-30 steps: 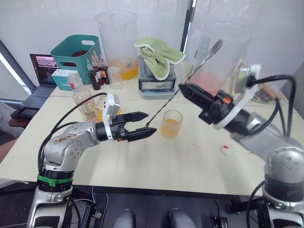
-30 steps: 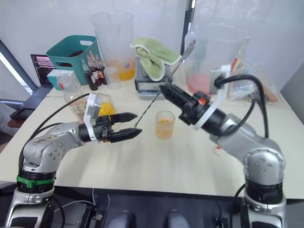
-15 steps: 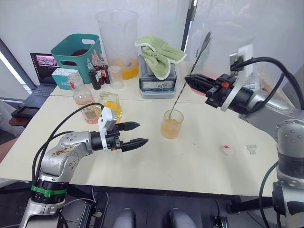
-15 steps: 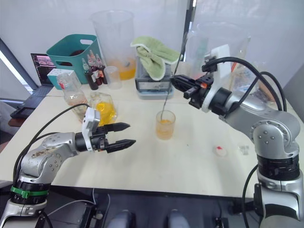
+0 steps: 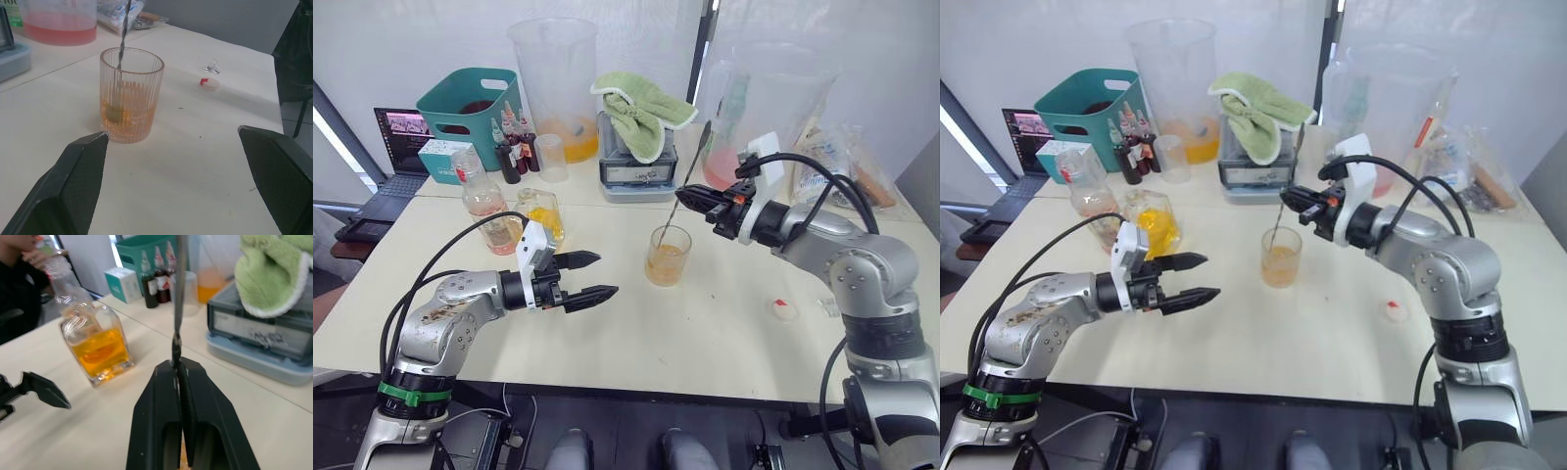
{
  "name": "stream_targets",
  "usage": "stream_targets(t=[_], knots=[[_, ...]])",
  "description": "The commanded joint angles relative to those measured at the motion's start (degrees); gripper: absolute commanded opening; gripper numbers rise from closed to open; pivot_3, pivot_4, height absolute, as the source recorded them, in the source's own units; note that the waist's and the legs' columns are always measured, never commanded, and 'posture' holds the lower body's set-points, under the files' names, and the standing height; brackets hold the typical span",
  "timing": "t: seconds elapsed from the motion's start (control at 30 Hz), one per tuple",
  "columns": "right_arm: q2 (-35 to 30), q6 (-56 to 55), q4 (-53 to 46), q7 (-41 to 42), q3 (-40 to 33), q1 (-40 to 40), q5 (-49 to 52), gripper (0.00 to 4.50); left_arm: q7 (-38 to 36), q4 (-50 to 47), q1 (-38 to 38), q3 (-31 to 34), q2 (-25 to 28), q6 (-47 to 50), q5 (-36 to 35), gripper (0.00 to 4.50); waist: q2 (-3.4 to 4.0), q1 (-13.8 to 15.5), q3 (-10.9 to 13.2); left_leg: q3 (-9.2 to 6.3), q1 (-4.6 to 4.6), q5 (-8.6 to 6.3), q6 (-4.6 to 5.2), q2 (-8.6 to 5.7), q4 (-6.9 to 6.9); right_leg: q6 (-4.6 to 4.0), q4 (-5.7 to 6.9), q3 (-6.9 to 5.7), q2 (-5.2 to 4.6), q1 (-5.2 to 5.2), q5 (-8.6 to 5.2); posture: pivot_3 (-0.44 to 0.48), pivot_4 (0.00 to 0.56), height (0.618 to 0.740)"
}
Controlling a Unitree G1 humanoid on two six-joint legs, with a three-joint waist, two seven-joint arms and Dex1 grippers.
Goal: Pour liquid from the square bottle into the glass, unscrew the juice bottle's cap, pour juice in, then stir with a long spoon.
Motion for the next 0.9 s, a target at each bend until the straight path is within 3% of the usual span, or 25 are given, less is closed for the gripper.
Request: stream_targets(t=[0.03,0.37,0.63,0.9], knots=[[-1.6,-4.3,0.1,3.6,0.2,-2.0,-6.3,0.00,-0.4,-1.0,-0.9,0.1,0.1,-1.1,-0.2,4.49,0.00,0.1,0.0,-0.01,0.00,0.00,0.00,0.00,0.00,0.00,0.02,-0.01,0.00,0.00,0.00,0.000,0.150,0.740],[-6.1,3.3,-6.6,8.3,-3.6,-3.0,-4.7,0.00,-0.6,-1.6,-0.3,0.3,0.4,-0.9,-0.7,4.49,0.00,0.2,0.0,-0.04,-0.02,0.00,0.00,-0.04,0.00,0.00,0.04,-0.03,-0.04,0.00,0.01,0.000,0.150,0.740],[-3.9,10.4,-9.8,6.8,-4.6,-4.9,-1.7,0.00,-0.3,-2.1,-0.2,0.4,0.3,-0.8,-0.8,4.49,0.00,0.0,0.0,-0.06,0.00,0.00,0.00,-0.03,0.00,0.00,0.09,-0.05,-0.03,0.00,0.01,0.000,0.150,0.740],[-3.0,9.8,-8.0,6.5,-5.0,-6.7,-3.7,0.00,-0.3,-1.9,-0.2,0.7,0.5,-0.9,-0.7,4.49,0.00,0.0,0.0,-0.06,-0.01,0.00,0.00,-0.06,0.01,0.00,0.17,-0.05,-0.05,-0.03,0.01,0.000,0.150,0.740]])
